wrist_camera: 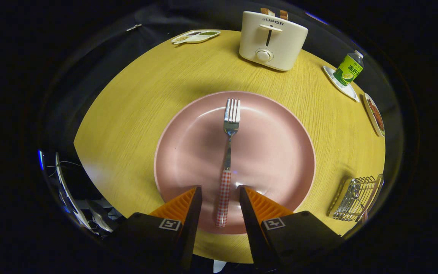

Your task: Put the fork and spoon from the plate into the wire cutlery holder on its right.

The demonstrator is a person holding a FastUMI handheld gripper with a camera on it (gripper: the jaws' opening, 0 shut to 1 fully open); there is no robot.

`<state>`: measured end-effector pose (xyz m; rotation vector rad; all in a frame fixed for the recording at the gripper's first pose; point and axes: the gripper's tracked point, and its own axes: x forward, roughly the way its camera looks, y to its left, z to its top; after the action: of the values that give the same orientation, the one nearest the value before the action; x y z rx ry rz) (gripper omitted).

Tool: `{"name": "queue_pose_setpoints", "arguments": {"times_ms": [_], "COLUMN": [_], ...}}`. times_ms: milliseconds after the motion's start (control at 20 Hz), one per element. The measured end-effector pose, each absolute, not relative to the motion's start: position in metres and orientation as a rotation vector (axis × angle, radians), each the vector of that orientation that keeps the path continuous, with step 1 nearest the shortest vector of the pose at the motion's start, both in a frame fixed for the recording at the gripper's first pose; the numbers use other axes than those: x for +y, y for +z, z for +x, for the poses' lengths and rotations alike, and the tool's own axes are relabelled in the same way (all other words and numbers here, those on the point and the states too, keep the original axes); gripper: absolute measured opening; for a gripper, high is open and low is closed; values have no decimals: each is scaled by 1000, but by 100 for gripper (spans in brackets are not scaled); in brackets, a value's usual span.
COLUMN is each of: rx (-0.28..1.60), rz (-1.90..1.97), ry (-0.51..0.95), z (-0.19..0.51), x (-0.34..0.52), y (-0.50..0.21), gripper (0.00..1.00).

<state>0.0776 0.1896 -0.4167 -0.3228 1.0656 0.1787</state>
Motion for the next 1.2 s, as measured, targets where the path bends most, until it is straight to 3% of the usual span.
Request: {"name": "queue_pose_setpoints", "arguments": {"times_ms": [200,250,650,1200], "rx": [1082,1095,1155,1123], "rz": [-301,-286,-247,-227], "ry": [150,145,250,355], "z": [77,81,70,32], "x": [183,183,184,131], "y": [-412,-418,-401,-291], "gripper": [34,16,10,10]}}
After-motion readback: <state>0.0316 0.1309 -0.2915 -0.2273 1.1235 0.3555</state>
